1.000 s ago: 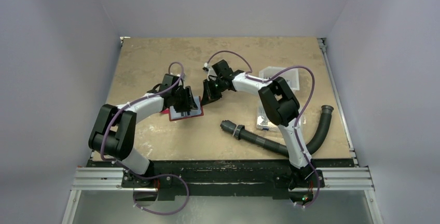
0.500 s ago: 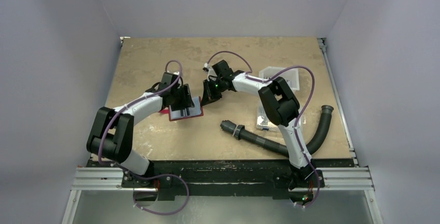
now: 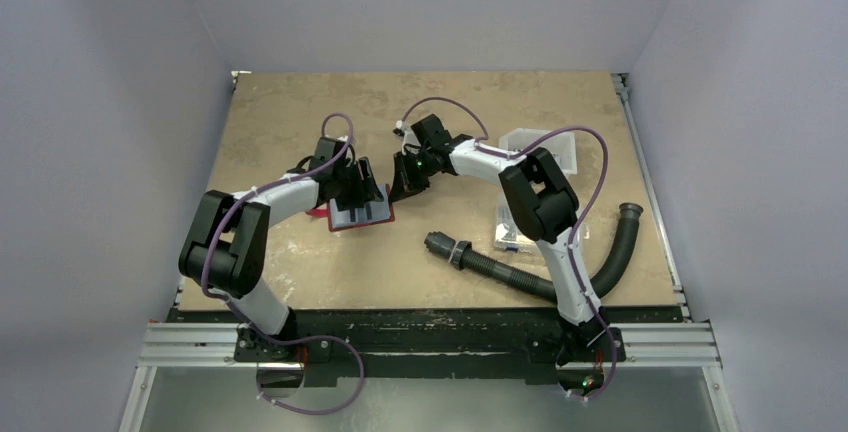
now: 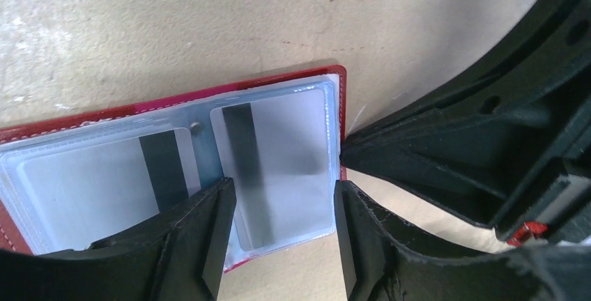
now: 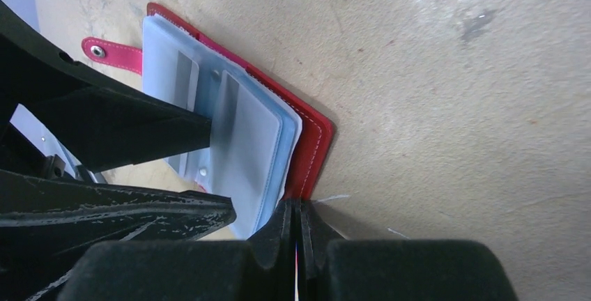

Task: Put the credit cards into the card holder
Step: Insert the credit card into the card holder.

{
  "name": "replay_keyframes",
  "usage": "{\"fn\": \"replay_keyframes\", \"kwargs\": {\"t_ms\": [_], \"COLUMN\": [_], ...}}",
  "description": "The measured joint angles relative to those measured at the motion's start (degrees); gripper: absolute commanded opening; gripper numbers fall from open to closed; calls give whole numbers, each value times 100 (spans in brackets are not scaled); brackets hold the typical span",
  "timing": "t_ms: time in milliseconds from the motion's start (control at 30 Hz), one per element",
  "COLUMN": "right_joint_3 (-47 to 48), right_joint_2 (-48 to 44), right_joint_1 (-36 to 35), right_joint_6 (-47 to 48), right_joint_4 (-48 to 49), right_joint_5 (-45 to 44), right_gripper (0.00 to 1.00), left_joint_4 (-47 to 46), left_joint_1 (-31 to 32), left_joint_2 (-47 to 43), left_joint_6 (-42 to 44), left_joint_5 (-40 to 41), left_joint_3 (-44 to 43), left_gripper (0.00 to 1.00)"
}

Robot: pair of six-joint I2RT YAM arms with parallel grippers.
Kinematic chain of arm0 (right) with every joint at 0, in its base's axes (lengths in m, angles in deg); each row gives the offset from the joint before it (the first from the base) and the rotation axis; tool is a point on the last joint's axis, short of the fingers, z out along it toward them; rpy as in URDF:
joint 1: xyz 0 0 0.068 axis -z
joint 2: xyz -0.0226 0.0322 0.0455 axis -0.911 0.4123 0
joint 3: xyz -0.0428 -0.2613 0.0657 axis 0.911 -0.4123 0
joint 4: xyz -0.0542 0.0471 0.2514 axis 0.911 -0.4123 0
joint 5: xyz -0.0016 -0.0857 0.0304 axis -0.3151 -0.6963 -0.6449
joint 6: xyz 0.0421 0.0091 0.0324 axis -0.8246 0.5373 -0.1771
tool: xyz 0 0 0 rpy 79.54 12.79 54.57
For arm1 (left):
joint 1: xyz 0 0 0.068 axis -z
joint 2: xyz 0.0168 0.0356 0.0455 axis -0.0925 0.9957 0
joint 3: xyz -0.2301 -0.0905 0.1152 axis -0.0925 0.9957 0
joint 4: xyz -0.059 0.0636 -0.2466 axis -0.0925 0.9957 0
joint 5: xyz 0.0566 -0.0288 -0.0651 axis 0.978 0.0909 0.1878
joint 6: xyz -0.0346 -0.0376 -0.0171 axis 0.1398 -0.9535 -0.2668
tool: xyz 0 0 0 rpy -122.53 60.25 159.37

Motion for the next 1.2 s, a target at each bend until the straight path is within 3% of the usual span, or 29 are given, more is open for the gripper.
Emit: {"fn": "replay_keyframes", "kwargs": {"t_ms": [167, 333, 500, 667, 900, 1000, 1200], "right_joint_3": [-2, -155, -374, -411, -437, -498, -560], "right_joint_2": [0, -59, -234, -295, -378, -492, -669], "right_joint_1": [94, 87, 114, 118, 118, 118, 116], "right_joint_6": [-15, -98, -140, -146, -173, -203, -275], "right_joint_4": [0, 168, 177, 173, 173, 170, 269], "right_joint_5": [17, 52, 22, 4, 7, 9, 197], "right_gripper": [8, 17, 23, 26, 24, 27, 33], "left_joint_4": [-640, -472, -144, 138, 44, -105, -22], "left_joint_1": [-33, 46, 50, 50, 50, 50, 50], "left_joint_2": [-282, -743, -1093, -918, -691, -509, -269], "left_joint_6": [-76, -48, 4, 44, 35, 42, 42], "left_joint_5": [-306, -323, -173, -87, -131, -168, 55], "left_joint_3": [474, 566, 546, 293, 256, 256, 343], "left_gripper": [57, 54, 39, 33, 11, 1, 0]}}
